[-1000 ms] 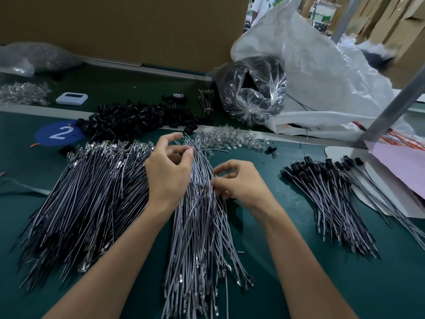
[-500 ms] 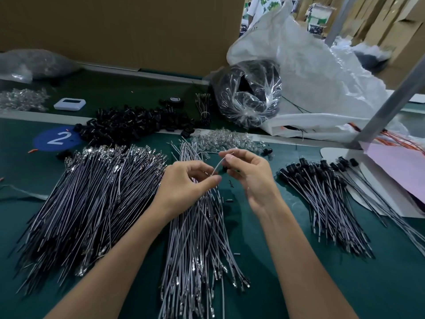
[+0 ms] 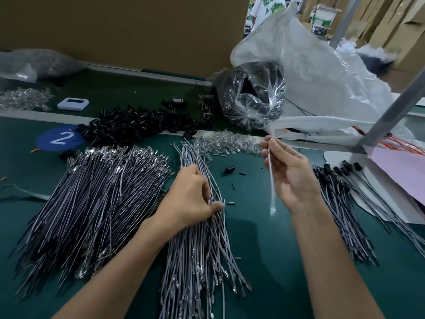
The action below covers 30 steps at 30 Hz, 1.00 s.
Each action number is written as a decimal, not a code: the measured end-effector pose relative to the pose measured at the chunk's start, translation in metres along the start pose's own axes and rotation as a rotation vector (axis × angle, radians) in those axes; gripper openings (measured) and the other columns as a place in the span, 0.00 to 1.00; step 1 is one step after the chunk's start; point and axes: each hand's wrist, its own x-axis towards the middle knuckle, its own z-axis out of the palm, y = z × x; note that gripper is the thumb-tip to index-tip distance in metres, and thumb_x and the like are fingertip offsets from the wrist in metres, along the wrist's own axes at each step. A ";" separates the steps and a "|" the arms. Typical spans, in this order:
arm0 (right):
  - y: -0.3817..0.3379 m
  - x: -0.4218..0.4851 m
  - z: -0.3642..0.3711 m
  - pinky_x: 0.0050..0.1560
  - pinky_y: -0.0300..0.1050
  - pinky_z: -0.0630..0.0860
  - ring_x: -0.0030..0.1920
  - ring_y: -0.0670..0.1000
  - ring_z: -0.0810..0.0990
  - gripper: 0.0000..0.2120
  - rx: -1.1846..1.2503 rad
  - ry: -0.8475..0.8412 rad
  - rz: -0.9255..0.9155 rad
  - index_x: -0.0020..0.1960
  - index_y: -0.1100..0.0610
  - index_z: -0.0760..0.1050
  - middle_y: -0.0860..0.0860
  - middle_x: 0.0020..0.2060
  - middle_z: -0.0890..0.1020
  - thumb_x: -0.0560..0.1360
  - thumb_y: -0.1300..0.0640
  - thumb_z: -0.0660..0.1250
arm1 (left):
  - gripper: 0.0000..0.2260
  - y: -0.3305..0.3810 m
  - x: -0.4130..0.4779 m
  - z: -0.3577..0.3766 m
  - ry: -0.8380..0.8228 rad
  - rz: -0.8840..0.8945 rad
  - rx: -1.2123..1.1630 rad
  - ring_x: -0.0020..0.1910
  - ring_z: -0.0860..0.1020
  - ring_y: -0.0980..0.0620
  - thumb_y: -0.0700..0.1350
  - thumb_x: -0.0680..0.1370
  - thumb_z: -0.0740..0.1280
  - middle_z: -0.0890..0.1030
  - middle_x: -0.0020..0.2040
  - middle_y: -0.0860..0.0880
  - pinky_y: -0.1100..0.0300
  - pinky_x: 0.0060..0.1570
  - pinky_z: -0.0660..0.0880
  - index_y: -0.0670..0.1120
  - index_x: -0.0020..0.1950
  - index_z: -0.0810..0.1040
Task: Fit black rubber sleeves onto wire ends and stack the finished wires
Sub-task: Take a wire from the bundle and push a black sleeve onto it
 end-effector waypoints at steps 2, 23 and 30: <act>0.001 0.001 -0.005 0.36 0.34 0.79 0.34 0.47 0.83 0.09 -0.115 -0.028 0.072 0.47 0.63 0.82 0.55 0.38 0.85 0.66 0.63 0.70 | 0.14 0.000 0.000 0.000 0.004 0.009 0.020 0.48 0.66 0.56 0.52 0.72 0.76 0.69 0.44 0.54 0.63 0.49 0.66 0.49 0.34 0.75; 0.036 -0.009 0.001 0.35 0.36 0.78 0.32 0.47 0.80 0.01 -0.459 -0.075 0.137 0.43 0.62 0.82 0.54 0.33 0.83 0.73 0.65 0.71 | 0.08 0.004 0.002 -0.009 0.196 -0.012 -0.395 0.42 0.75 0.60 0.45 0.72 0.75 0.79 0.46 0.54 0.70 0.42 0.70 0.49 0.33 0.81; 0.043 -0.014 0.016 0.34 0.36 0.78 0.33 0.47 0.80 0.06 -0.258 -0.119 0.087 0.41 0.62 0.83 0.56 0.34 0.83 0.65 0.60 0.73 | 0.06 0.008 0.006 -0.002 0.292 0.005 -0.619 0.36 0.74 0.61 0.46 0.74 0.74 0.80 0.44 0.53 0.68 0.38 0.69 0.48 0.37 0.84</act>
